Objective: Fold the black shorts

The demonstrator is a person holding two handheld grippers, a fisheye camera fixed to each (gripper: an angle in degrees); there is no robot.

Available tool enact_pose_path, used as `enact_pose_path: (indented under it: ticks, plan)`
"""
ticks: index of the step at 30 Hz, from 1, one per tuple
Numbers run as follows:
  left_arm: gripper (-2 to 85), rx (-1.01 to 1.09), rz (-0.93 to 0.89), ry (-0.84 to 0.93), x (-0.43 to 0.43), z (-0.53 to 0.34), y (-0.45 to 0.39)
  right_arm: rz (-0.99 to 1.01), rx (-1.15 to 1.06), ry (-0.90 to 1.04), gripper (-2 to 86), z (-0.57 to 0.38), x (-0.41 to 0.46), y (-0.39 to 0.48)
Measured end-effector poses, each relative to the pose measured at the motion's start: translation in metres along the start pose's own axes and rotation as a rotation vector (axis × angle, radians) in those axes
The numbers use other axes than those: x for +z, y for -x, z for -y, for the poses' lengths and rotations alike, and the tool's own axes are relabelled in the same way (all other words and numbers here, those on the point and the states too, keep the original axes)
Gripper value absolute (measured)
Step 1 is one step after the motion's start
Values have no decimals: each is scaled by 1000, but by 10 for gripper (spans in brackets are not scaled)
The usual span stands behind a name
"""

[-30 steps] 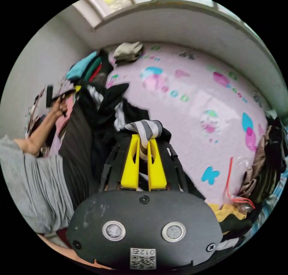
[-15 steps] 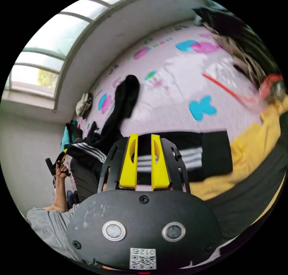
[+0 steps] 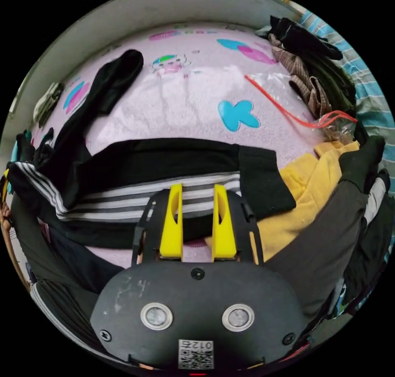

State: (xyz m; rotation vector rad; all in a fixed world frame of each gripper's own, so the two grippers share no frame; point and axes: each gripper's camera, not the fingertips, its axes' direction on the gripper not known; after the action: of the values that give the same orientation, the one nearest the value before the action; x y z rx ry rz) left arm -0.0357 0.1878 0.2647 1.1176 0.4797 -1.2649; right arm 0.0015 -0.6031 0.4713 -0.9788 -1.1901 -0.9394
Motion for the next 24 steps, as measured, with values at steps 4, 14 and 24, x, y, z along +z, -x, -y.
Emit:
enact_pose_path:
  ticks: [4, 14, 24]
  plan:
    - [1, -30, -27, -47, 1, 26, 8, 40, -5, 3, 24, 22, -6, -11]
    - [1, 39, -85, -288, -46, 148, -46, 156, 126, -313, -8, 146, -214, -115]
    - [2, -109, -37, -240, -52, 125, -10, 794, 407, -42, 68, -11, -65, -81]
